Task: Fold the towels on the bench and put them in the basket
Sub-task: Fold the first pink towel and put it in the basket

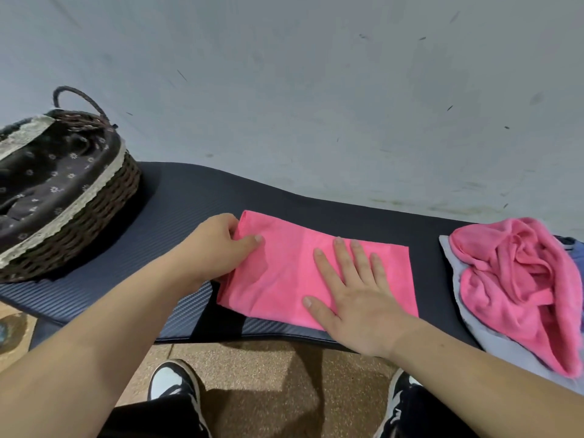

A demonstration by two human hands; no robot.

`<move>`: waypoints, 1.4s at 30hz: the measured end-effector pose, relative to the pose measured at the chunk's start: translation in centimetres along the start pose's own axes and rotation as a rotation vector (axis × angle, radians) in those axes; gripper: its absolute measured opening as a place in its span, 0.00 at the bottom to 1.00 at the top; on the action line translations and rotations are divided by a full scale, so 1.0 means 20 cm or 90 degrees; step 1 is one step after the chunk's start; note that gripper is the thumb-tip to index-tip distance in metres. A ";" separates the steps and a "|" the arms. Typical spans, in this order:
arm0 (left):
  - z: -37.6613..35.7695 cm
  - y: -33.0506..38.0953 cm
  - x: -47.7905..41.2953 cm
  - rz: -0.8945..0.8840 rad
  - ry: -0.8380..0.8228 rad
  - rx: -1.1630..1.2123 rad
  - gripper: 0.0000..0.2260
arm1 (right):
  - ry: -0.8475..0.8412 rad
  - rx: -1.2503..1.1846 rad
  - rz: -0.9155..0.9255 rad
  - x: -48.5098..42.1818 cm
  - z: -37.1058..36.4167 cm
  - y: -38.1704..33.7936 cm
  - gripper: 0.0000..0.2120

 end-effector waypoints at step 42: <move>-0.34 0.27 0.18 -0.025 -0.065 -0.147 0.19 | 0.077 -0.671 -0.380 0.01 0.15 0.49 0.13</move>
Point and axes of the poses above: each hand's wrist, its own x-axis away from the middle knuckle, its own z-axis out of the back of the hand, y = z × x, the point moved 10 cm from there along -x, towards the middle knuckle, and after that the axes turned 14 degrees about y, right-handed, at the moved point
